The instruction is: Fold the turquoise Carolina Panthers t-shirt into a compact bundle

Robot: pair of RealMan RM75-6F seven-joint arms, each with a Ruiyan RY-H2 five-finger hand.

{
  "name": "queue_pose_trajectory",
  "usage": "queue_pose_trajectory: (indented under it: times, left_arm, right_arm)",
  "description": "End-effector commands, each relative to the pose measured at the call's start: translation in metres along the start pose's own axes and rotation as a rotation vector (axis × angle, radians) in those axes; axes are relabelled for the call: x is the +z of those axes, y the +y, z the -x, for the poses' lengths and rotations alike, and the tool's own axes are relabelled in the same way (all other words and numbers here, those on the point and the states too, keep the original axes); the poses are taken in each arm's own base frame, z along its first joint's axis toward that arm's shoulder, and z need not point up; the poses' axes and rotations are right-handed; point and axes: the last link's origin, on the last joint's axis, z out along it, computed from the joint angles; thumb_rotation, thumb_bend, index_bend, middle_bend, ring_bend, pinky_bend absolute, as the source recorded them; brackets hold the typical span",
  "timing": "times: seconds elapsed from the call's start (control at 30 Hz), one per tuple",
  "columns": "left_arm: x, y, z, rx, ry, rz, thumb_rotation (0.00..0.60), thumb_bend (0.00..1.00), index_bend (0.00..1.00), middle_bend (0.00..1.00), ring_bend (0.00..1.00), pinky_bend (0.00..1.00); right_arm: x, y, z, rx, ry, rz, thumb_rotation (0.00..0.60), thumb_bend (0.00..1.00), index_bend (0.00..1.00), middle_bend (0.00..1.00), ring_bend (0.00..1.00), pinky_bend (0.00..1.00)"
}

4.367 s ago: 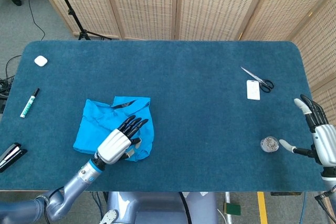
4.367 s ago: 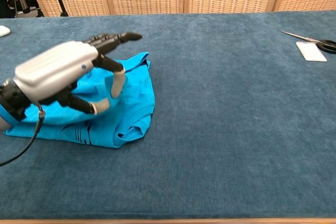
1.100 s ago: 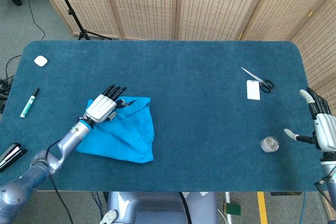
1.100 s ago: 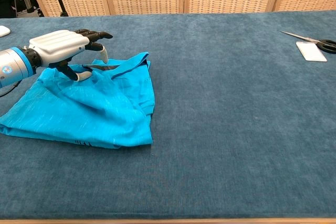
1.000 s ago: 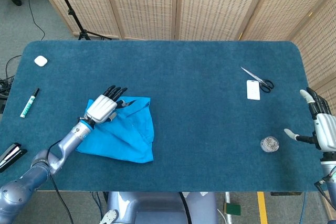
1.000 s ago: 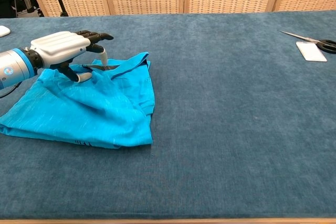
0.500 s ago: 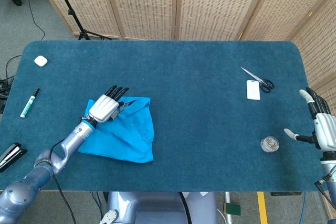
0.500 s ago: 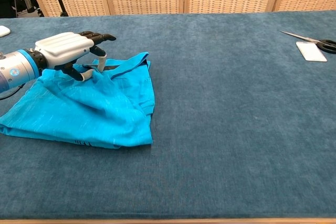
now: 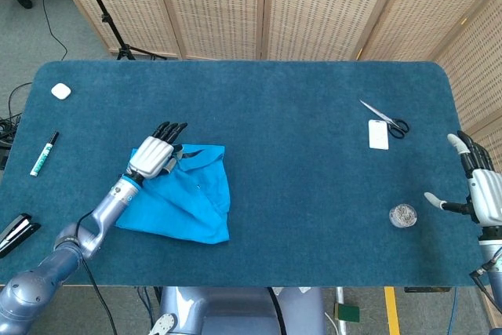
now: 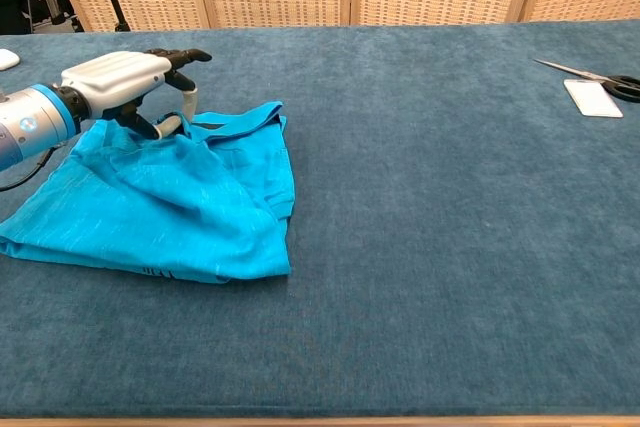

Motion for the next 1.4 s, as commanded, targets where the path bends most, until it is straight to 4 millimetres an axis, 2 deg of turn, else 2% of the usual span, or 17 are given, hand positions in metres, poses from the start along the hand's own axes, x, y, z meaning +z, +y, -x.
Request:
queue_pose_trajectory:
  times: [0.03, 0.4, 0.6, 0.87, 0.9, 0.97, 1.03, 1.1, 1.4]
  left_arm:
    - [0.004, -0.003, -0.003, -0.039, 0.008, -0.035, 0.600, 0.55, 0.69, 0.00, 0.00, 0.00]
    - [0.016, -0.007, -0.004, -0.156, 0.010, -0.147, 0.600, 0.55, 0.69, 0.00, 0.00, 0.00]
    - [0.029, -0.005, -0.006, -0.226, 0.029, -0.210, 0.600, 0.55, 0.69, 0.00, 0.00, 0.00]
    - [0.037, -0.007, -0.003, -0.222, 0.017, -0.309, 0.600, 0.53, 0.69, 0.00, 0.00, 0.00]
    - [0.038, -0.008, -0.003, -0.215, 0.014, -0.327, 0.600, 0.53, 0.67, 0.00, 0.00, 0.00]
    - [0.039, -0.010, -0.001, -0.200, 0.014, -0.368, 0.600, 0.51, 0.50, 0.00, 0.00, 0.00]
    - [0.041, -0.010, -0.001, -0.200, 0.024, -0.402, 0.600, 0.51, 0.17, 0.00, 0.00, 0.00]
    - [0.042, -0.009, -0.002, -0.208, 0.028, -0.417, 0.600, 0.50, 0.02, 0.00, 0.00, 0.00]
    - [0.039, -0.009, -0.017, -0.241, 0.078, -0.352, 0.600, 0.44, 0.00, 0.00, 0.00, 0.00]
  right_arm:
    - [0.000, 0.000, 0.001, -0.002, -0.002, 0.000, 0.600, 0.00, 0.00, 0.00, 0.00, 0.00]
    - [0.001, 0.000, 0.003, -0.008, -0.007, 0.004, 0.600, 0.00, 0.00, 0.00, 0.00, 0.00]
    - [0.002, 0.001, 0.004, -0.012, -0.012, 0.009, 0.600, 0.00, 0.00, 0.00, 0.00, 0.00]
    - [0.004, 0.003, 0.005, -0.014, -0.017, 0.017, 0.600, 0.00, 0.00, 0.00, 0.00, 0.00]
    - [0.004, 0.003, 0.005, -0.014, -0.018, 0.017, 0.600, 0.00, 0.00, 0.00, 0.00, 0.00]
    - [0.004, 0.003, 0.005, -0.014, -0.019, 0.018, 0.600, 0.00, 0.00, 0.00, 0.00, 0.00]
    - [0.004, 0.004, 0.006, -0.014, -0.021, 0.020, 0.600, 0.00, 0.00, 0.00, 0.00, 0.00]
    - [0.004, 0.004, 0.006, -0.013, -0.022, 0.021, 0.600, 0.00, 0.00, 0.00, 0.00, 0.00]
    - [0.005, 0.004, 0.007, -0.012, -0.024, 0.023, 0.600, 0.00, 0.00, 0.00, 0.00, 0.00]
